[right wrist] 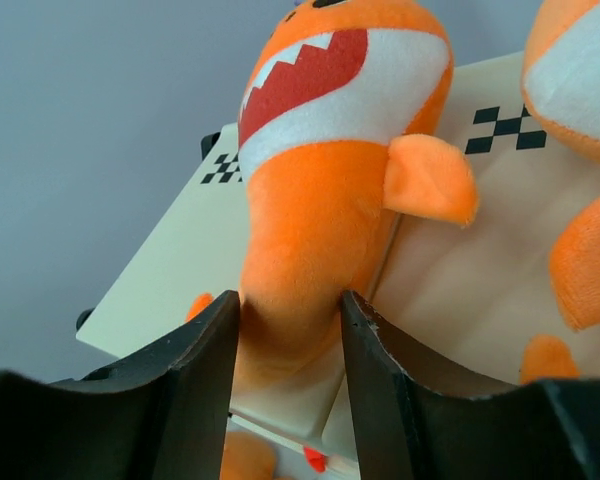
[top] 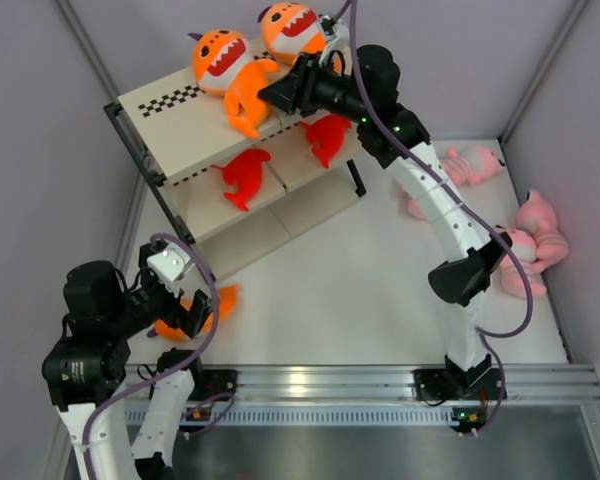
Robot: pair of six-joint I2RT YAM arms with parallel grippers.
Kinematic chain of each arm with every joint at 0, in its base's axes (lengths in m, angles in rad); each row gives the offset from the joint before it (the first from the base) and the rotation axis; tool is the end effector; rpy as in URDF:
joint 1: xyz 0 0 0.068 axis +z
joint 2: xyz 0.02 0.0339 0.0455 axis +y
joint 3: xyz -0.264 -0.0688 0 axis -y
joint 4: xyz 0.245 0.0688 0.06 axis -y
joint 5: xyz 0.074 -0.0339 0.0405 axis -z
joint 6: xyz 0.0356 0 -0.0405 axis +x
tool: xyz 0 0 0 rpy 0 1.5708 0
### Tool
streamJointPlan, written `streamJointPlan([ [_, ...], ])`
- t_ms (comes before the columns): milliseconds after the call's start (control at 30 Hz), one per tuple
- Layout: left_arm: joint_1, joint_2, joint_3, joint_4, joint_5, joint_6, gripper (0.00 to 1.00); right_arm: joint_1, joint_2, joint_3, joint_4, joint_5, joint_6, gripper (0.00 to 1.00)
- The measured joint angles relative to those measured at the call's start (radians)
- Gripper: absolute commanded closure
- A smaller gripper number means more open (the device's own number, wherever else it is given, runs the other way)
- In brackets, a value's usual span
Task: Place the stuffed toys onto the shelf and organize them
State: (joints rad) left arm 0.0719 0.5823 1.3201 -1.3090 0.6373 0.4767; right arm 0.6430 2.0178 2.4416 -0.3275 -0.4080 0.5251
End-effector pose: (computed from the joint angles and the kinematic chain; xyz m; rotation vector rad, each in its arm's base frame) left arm 0.0282 -0.0192 0.4124 0.7567 1.8912 -0.3401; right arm 0.3428 0.2745 0.5173 -0.4501 1.5479 1.2257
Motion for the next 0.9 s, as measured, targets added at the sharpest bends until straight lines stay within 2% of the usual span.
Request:
streamJointPlan([
  [233,0.0,-0.012,-0.026,0.0,-0.021,-0.001,0.02,0.0,-0.075,-0.088,0.003,0.002,-0.009,0.4],
  [300,-0.001,-0.002,-0.037,0.0,-0.1,-0.027,0.08,0.0,-0.114,-0.129,0.005,0.013,-0.017,0.38],
  [367,-0.002,0.027,-0.045,0.0,-0.192,-0.056,0.08,0.0,-0.16,-0.175,0.005,0.023,-0.026,0.36],
  [600,0.008,0.137,-0.122,-0.016,-0.425,-0.113,0.11,0.005,-0.393,-0.35,0.008,0.05,-0.119,0.32],
  [700,0.031,0.177,-0.126,-0.032,-0.464,-0.112,0.1,0.007,-0.511,-0.422,0.028,0.053,-0.167,0.3],
  [900,0.109,0.283,-0.192,-0.034,-0.482,-0.095,0.07,0.009,-0.792,-0.694,0.109,0.028,-0.262,0.29],
])
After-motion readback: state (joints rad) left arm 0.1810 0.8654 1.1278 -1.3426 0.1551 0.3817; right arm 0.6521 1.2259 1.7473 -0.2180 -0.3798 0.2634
